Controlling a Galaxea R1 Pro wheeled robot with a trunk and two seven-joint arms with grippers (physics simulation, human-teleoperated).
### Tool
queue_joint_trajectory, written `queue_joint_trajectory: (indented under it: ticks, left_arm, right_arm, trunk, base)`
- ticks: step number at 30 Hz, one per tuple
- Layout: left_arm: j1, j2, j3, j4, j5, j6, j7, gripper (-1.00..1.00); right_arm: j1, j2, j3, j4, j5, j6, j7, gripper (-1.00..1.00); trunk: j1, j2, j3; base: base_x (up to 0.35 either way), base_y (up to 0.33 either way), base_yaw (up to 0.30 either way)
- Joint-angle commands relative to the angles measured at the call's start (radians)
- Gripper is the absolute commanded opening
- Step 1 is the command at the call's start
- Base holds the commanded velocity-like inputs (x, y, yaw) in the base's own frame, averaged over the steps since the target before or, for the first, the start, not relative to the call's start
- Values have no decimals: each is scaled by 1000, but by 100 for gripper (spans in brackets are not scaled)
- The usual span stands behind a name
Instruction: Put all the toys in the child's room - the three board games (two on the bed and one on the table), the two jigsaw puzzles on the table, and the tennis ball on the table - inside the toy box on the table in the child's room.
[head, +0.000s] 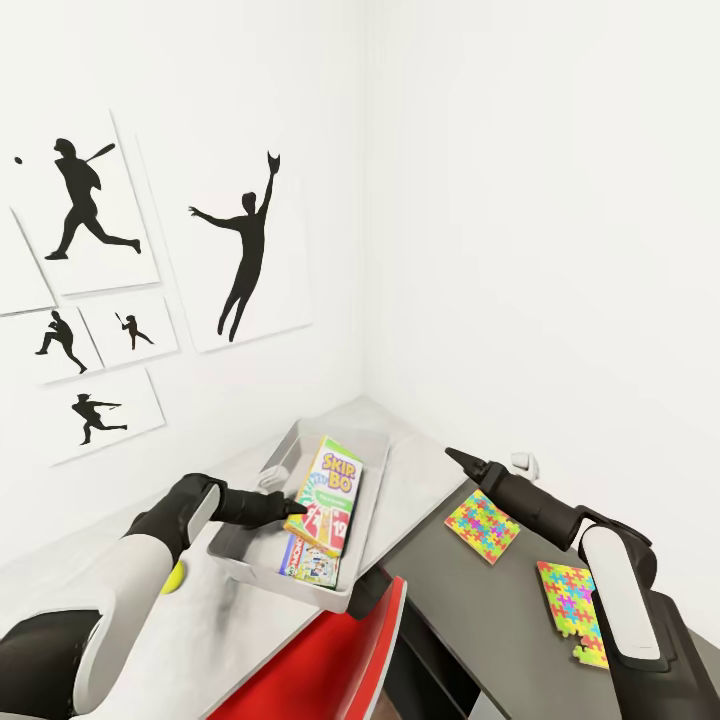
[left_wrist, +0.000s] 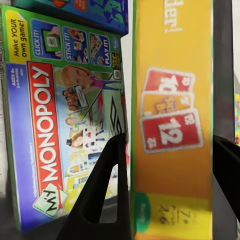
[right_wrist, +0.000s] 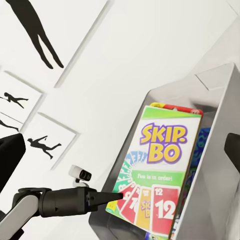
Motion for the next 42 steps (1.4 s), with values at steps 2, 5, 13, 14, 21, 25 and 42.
queue_joint_trajectory:
  ticks: [2,5,13,14,21,25,42]
  left_arm:
    - [-1,3,1,0,9,9,2,-100]
    - [-1,6,1,0,9,9,2,-100]
    - [-1,9,1,0,9,8,2,-100]
    - [-1,9,1,0,9,8,2,-100]
    - [-1,9,1,0,9,9,2,-100]
    - [-1,9,1,0,8,9,2,-100]
    - [-1,31,7,0,7,9,2,100]
  right_arm:
    - [-1,0,-1,0,5,5,7,100]
    - [-1,0,0,0,5,5,7,100]
    - [-1,0,0,0,5,5,7,100]
    - [-1,0,0,0,5,5,7,100]
    - [-1,0,0,1,5,5,7,100]
    - [-1,0,0,1,5,5,7,100]
    - [-1,0,0,1,5,5,8,100]
  trunk:
    - [1,-2,-2]
    - [1,-2,-2]
    - [1,-2,-2]
    - [1,-2,-2]
    - [1,-2,-2]
    - [1,-2,-2]
    - [1,-2,-2]
  base:
    - [0,0,0]
    - [0,0,0]
    - [0,0,0]
    - [0,0,0]
    - [0,0,0]
    - [0,0,0]
    - [0,0,0]
